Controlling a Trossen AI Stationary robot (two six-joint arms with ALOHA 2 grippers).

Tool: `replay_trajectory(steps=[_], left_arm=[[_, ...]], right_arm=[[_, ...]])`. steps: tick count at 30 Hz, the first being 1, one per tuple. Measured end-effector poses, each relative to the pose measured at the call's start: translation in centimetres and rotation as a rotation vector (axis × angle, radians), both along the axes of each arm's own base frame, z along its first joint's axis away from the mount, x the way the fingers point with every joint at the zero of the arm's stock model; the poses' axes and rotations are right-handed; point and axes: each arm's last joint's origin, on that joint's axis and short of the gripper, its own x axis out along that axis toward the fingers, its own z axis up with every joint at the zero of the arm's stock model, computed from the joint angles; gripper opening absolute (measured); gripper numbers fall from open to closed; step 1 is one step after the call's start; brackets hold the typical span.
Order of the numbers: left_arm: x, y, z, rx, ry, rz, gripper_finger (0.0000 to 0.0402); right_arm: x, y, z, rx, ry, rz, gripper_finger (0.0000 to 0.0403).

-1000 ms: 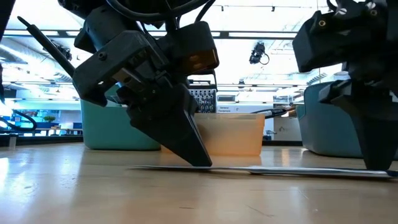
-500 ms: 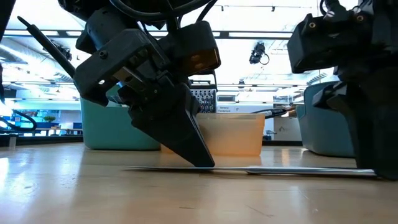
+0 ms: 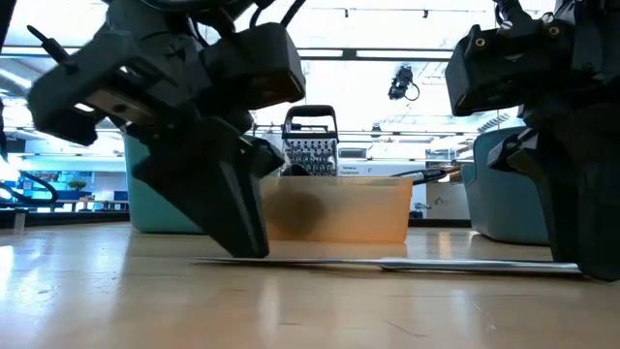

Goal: Pick & Place Kitchen Items
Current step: Put the silver table knife into the blue bin

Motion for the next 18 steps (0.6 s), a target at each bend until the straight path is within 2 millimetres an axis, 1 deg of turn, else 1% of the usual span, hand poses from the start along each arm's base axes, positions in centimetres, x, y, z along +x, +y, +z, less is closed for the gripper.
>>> replay_trajectory(steps=[5,9,12,18], left_arm=[[-0.5,-0.1,0.0,0.056,0.028,0.024,0.0142],[-0.9,-0.5,0.0,0.064,0.051,0.016,0.0178],[-1.3,-0.9,-0.1,0.062,0.082,0.006,0.0189],[-2.0,-1.5,-0.2,0.071,0.122,-0.015,0.0182]], right_arm=[[0.1,0.1,0.0,0.008,-0.007,0.003,0.0096],[0.0,0.0,0.0,0.009,-0.002,0.003,0.0097],[0.0,0.0,0.0,0.010,0.002,0.000,0.0098],[0.1,0.0,0.0,0.029,0.009,-0.017,0.0097]])
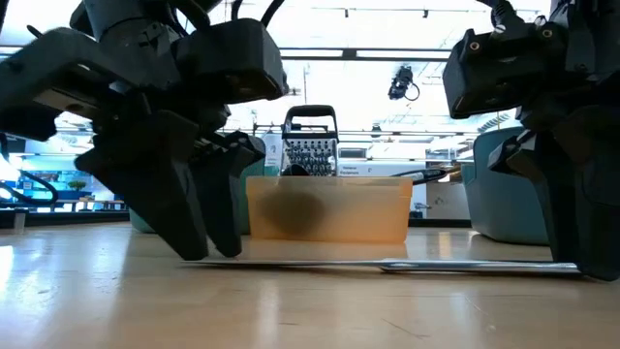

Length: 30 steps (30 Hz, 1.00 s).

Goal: Pick & Place Kitchen Items
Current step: Put the silver table knife into the blue bin

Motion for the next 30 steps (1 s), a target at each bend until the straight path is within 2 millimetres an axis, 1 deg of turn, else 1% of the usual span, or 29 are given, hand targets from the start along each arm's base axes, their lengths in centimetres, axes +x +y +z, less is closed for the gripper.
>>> replay_trajectory(steps=[17,27,30], left_arm=[[-0.2,-0.2,-0.1,-0.046,0.038,-0.021,0.0179],[-0.9,0.0,1.5,-0.082,0.044,-0.062,0.0179],[-0.8,-0.1,2.1,-0.097,0.014,-0.063,0.0179]], right_arm=[[0.9,-0.7,0.1,0.093,0.005,-0.048,0.0092],[1.1,-1.0,0.1,0.114,0.007,-0.038,0.0091],[1.1,-1.0,0.0,0.115,0.007,-0.037,0.0091]])
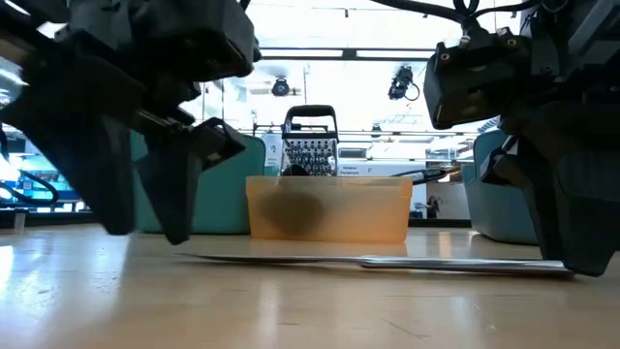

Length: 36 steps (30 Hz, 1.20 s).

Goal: Pick & Place Kitchen Items
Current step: Put the silver table knife into the blue bin

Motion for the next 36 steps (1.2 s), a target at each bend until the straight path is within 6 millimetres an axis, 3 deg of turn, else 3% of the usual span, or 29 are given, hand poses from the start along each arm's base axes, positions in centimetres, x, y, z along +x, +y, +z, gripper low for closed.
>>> replay_trajectory(steps=[9,19,25,36], left_arm=[[0.1,0.0,-0.2,0.167,-0.081,0.011,0.0179],[0.2,0.0,-0.2,0.193,-0.095,-0.038,0.0179],[0.5,-0.2,-1.5,0.198,-0.070,-0.081,0.0179],[1.1,0.3,-1.9,0.236,-0.102,-0.046,0.0179]], right_arm=[[0.0,-0.1,0.0,-0.004,-0.003,0.004,0.0091],[0.2,-0.4,0.0,0.027,0.012,0.010,0.0091],[0.5,-0.8,0.0,0.040,0.016,0.015,0.0091],[0.7,-0.8,0.0,0.058,-0.006,0.052,0.0091]])
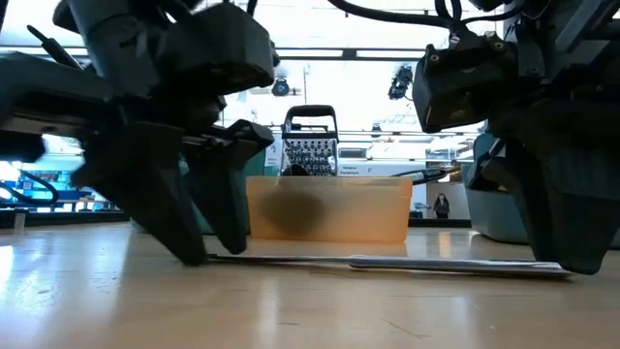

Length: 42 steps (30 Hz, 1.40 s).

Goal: Pick & Place Kitchen Items
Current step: Put the silver table knife into the blue bin

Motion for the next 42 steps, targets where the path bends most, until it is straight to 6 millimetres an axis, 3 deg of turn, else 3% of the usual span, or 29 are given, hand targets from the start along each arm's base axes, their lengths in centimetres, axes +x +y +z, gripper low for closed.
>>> replay_trajectory(steps=[8,23,31,37,42], left_arm=[[0.8,1.8,-0.1,-0.053,0.024,0.041,0.0170],[1.0,2.0,-1.7,-0.116,0.109,0.047,0.0077],[1.2,1.9,-1.8,-0.146,0.100,0.054,0.0045],[1.3,1.8,-1.8,-0.160,0.089,0.050,0.0033],[1.3,1.8,-1.8,-0.177,0.090,0.071,0.0032]], right_arm=[[0.0,0.0,0.0,0.002,-0.007,0.025,0.0089],[0.1,0.1,0.3,-0.013,-0.044,0.046,0.0071],[0.0,0.6,2.1,-0.072,-0.166,0.014,0.0125],[-0.3,1.0,2.0,-0.051,-0.141,-0.015,0.0178],[-0.8,1.9,2.0,-0.042,-0.137,-0.009,0.0196]])
